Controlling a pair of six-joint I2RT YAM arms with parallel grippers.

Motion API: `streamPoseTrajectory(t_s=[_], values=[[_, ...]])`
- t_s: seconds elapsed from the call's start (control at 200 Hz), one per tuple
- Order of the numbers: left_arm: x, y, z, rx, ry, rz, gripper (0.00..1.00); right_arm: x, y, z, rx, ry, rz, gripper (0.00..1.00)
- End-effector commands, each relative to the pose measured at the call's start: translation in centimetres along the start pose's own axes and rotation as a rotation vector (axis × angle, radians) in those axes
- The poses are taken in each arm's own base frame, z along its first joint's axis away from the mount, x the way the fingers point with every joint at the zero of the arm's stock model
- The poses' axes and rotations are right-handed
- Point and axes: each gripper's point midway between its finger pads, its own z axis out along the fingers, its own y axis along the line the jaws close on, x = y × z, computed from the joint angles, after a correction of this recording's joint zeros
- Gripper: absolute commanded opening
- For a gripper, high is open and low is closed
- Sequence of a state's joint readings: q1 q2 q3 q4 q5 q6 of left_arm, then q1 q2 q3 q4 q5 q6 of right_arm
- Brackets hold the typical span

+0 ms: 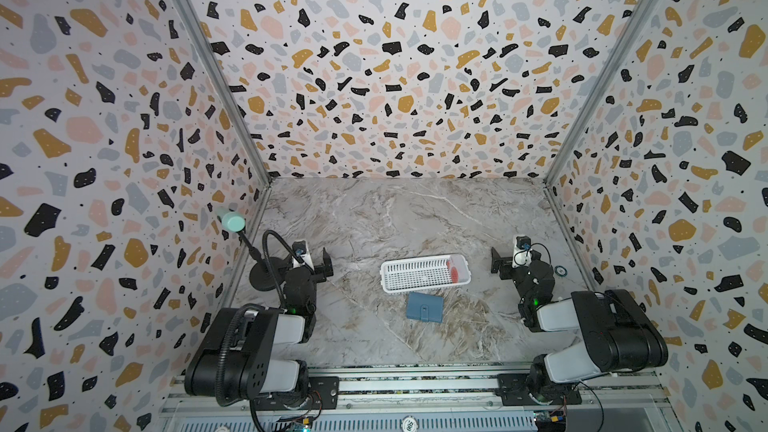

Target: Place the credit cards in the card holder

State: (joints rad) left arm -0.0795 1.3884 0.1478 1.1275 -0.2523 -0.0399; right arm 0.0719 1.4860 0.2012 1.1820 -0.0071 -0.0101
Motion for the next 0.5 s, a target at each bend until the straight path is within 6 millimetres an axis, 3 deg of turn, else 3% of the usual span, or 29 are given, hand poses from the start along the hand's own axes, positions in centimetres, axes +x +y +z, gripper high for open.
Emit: streamPoseTrajectory(t_s=[0.0, 0.245, 0.385, 0.496], values=[[-2.2, 0.3, 0.3, -0.018, -0.076, -0.007, 1.00, -1.5, -0.3, 0.4, 0.013, -0.044, -0.012, 0.99], [-3.0, 0.4, 0.4, -0.025, -0.079, -0.008, 1.00, -1.7, -0.4, 0.2, 0.017, -0.055, -0.010, 0.99], [-4.7, -0.3, 1.8, -0.021, 0.032, -0.008, 1.00, -3.3, -0.6, -0.1, 0.040, -0.039, -0.009, 0.99], [-7.4, -1.5, 1.2, 0.017, 0.034, -0.102, 1.00, -5.7, 0.3, -1.0, 0.012, -0.042, 0.011, 0.99]])
